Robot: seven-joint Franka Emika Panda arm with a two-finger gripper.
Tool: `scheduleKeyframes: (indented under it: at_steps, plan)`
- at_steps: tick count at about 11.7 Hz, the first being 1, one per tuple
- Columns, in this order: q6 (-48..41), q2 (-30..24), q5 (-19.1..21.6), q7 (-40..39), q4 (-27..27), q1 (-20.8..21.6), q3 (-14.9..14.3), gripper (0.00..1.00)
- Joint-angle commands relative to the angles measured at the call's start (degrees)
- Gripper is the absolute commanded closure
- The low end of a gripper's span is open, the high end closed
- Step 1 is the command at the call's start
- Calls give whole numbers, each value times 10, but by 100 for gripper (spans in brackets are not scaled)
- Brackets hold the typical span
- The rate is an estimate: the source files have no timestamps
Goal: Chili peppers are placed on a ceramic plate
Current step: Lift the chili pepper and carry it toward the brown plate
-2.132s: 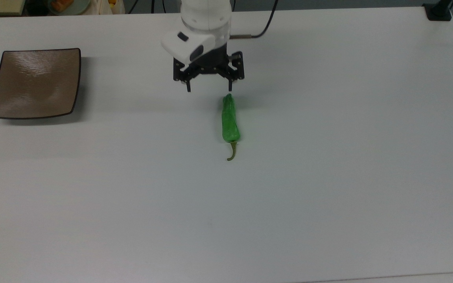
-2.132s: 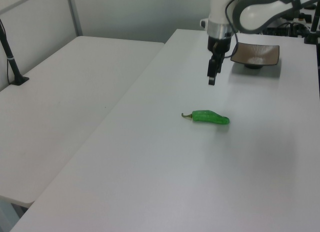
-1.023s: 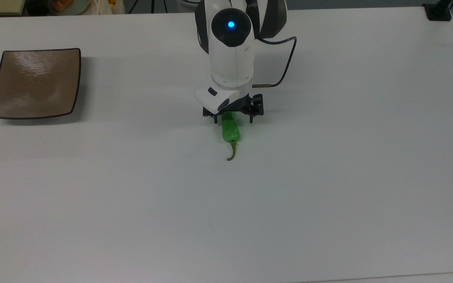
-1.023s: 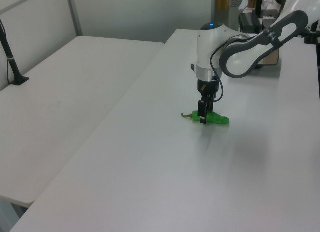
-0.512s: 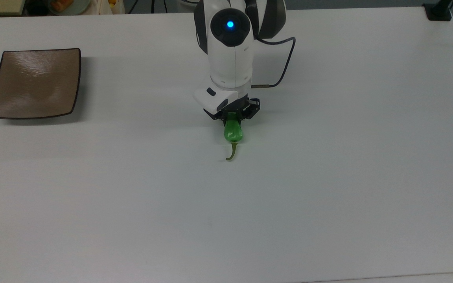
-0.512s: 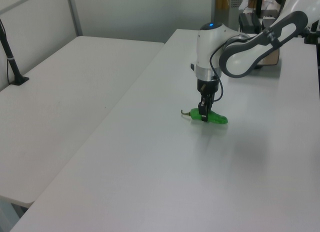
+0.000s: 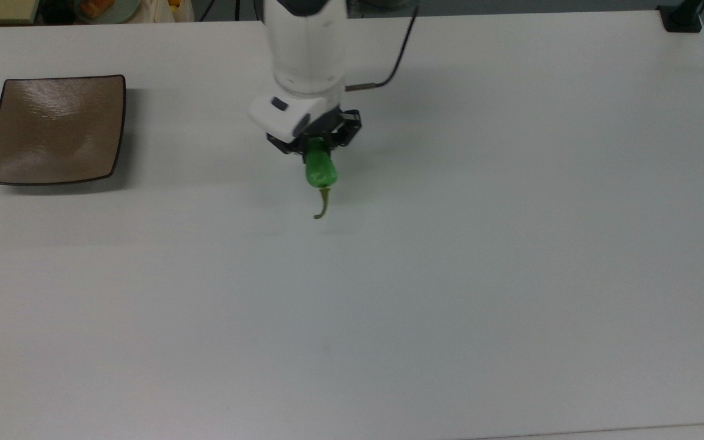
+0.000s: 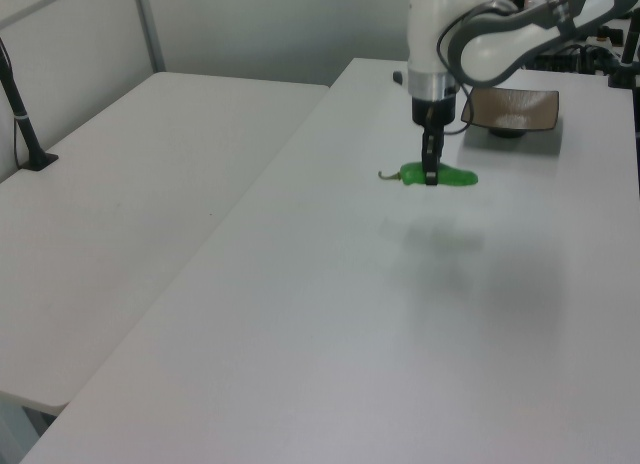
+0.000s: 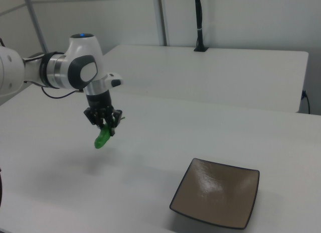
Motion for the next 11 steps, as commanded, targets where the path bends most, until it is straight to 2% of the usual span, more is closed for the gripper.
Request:
scheduleKeyframes:
  at_steps: [1,6,11]
  plan:
    - [-13,-23,-2,-67,-3,-7,-41,82]
    - [-29,-54,-2,-158,-4,-31,-98,84]
    - [-21,-56,-2,-279,-4,-43,-202,84]
